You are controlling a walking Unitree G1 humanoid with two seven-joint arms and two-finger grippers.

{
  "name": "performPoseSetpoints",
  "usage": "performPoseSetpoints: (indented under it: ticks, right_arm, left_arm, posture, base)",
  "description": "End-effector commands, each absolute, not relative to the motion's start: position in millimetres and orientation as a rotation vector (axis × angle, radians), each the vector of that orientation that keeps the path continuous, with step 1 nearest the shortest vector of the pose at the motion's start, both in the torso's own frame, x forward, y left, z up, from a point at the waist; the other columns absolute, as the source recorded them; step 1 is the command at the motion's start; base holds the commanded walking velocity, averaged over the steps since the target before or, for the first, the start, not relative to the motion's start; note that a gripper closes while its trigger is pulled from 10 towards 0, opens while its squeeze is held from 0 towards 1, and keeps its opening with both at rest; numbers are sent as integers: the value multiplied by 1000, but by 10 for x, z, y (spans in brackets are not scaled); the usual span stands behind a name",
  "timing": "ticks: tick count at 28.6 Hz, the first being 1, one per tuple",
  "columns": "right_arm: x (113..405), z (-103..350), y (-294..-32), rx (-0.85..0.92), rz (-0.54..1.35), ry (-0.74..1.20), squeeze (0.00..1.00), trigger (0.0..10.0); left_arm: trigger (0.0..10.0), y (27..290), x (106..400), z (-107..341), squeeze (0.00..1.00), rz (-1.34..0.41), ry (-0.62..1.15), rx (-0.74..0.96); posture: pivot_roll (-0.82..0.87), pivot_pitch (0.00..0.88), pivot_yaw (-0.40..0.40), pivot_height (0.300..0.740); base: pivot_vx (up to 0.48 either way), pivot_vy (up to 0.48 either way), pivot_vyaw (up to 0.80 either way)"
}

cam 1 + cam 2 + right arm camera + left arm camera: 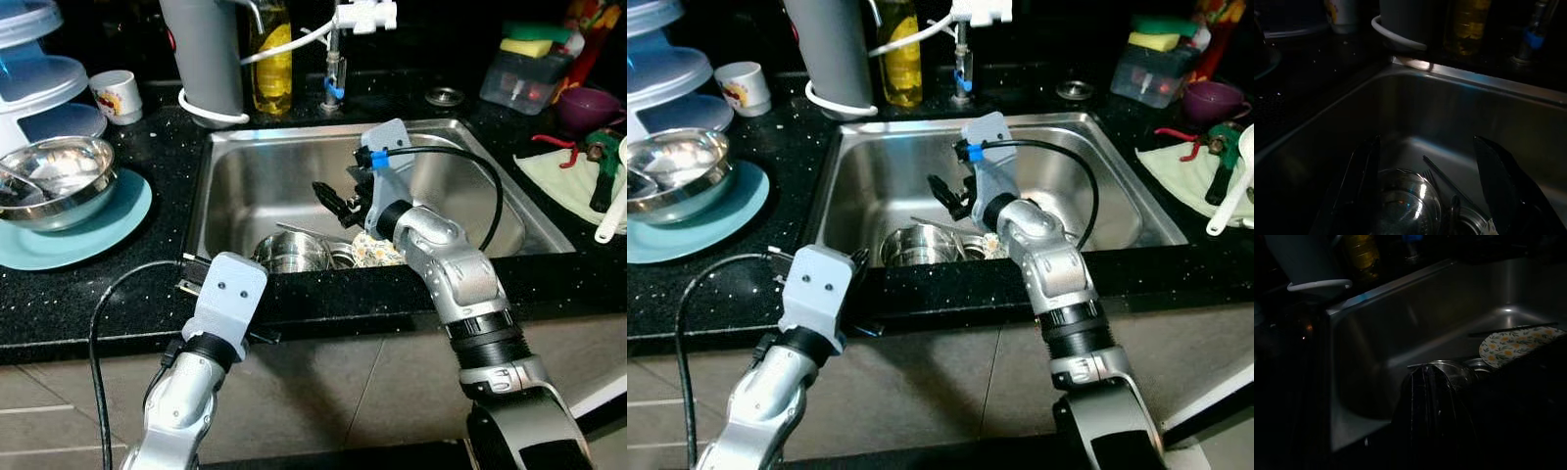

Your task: Kitchen organization

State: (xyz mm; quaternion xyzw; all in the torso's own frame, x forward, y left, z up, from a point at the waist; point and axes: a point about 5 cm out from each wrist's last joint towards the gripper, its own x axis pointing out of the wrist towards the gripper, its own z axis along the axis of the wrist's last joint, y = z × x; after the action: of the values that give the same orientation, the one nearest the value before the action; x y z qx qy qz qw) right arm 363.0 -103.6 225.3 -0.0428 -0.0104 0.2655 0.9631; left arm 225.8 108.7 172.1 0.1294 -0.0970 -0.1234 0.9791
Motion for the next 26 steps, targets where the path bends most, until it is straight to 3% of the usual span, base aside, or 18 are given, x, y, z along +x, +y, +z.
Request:
performPoseSetpoints:
  ticks: [1, 7, 17, 21, 26]
  right_arm:
    - [3623, 2245, -1030, -63, 542, -32, 0, 10000]
    - [3615, 2212, -1030, -67, 545, -27, 0, 10000]
    - [3592, 2239, -1032, -54, 558, -60, 0, 10000]
    - [3570, 2287, -1032, -39, 571, -95, 0, 10000]
    - [3571, 2297, -1072, -32, 563, -104, 0, 10000]
  left_arm:
    - [10000, 1086, 2244, 1733, 0, -251, -197, 276]
    - [10000, 1075, 2231, 1726, 0, -260, -197, 279]
    - [10000, 1150, 2213, 1627, 0, -252, -148, 264]
    - [10000, 1310, 2173, 1491, 0, -204, -81, 262]
    - [10000, 1765, 2116, 1278, 0, -35, 21, 182]
  posture:
    - [63, 0, -14, 740]
    - [67, 0, -17, 740]
    - [65, 0, -15, 740]
    - [64, 0, -12, 740]
    - [83, 0, -22, 740]
  base:
    - [-300, 0, 0]
    - [-290, 0, 0]
    - [0, 0, 0]
    - [0, 0, 0]
    - [0, 0, 0]
